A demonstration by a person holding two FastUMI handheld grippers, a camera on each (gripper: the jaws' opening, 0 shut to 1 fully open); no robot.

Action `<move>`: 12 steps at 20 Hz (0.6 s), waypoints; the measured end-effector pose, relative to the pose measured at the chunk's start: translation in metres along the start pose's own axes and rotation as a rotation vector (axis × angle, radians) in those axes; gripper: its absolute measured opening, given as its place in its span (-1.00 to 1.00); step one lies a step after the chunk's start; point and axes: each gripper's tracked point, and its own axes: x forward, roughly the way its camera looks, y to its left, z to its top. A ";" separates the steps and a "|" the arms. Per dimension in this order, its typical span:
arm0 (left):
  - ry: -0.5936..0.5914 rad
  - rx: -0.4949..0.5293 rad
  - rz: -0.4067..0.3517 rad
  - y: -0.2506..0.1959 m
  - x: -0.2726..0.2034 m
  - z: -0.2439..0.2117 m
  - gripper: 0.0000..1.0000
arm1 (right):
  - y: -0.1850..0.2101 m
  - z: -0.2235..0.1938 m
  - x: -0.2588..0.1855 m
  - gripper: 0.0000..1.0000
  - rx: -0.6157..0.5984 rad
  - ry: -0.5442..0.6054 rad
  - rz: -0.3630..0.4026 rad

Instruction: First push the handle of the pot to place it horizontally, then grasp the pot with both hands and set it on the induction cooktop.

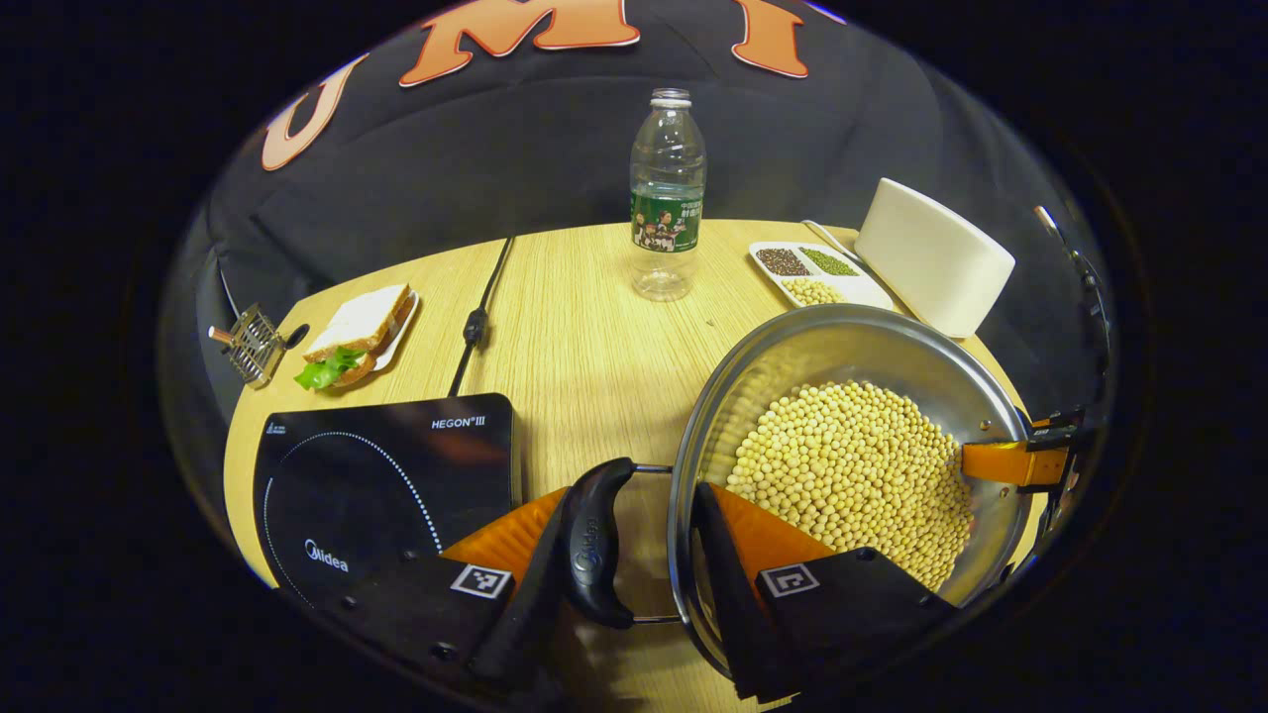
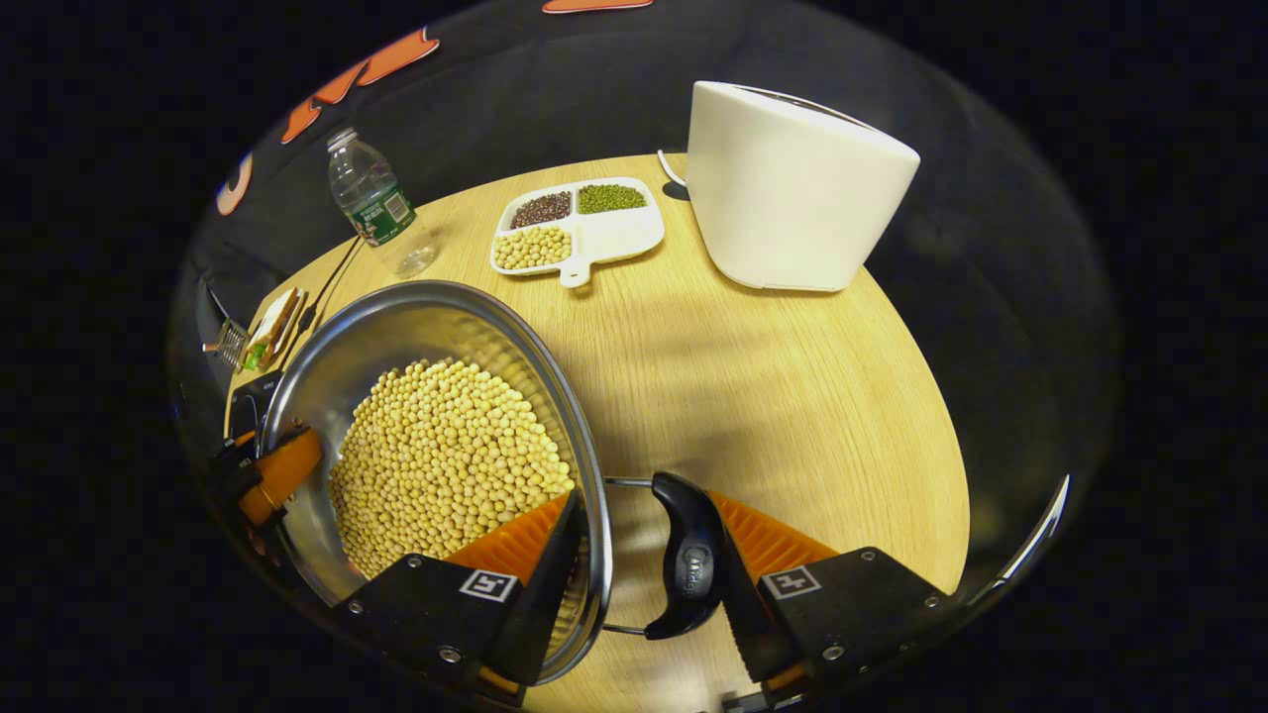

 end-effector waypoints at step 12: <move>-0.045 0.011 0.056 0.033 -0.051 0.039 0.41 | 0.022 0.017 -0.013 0.16 0.019 -0.058 0.083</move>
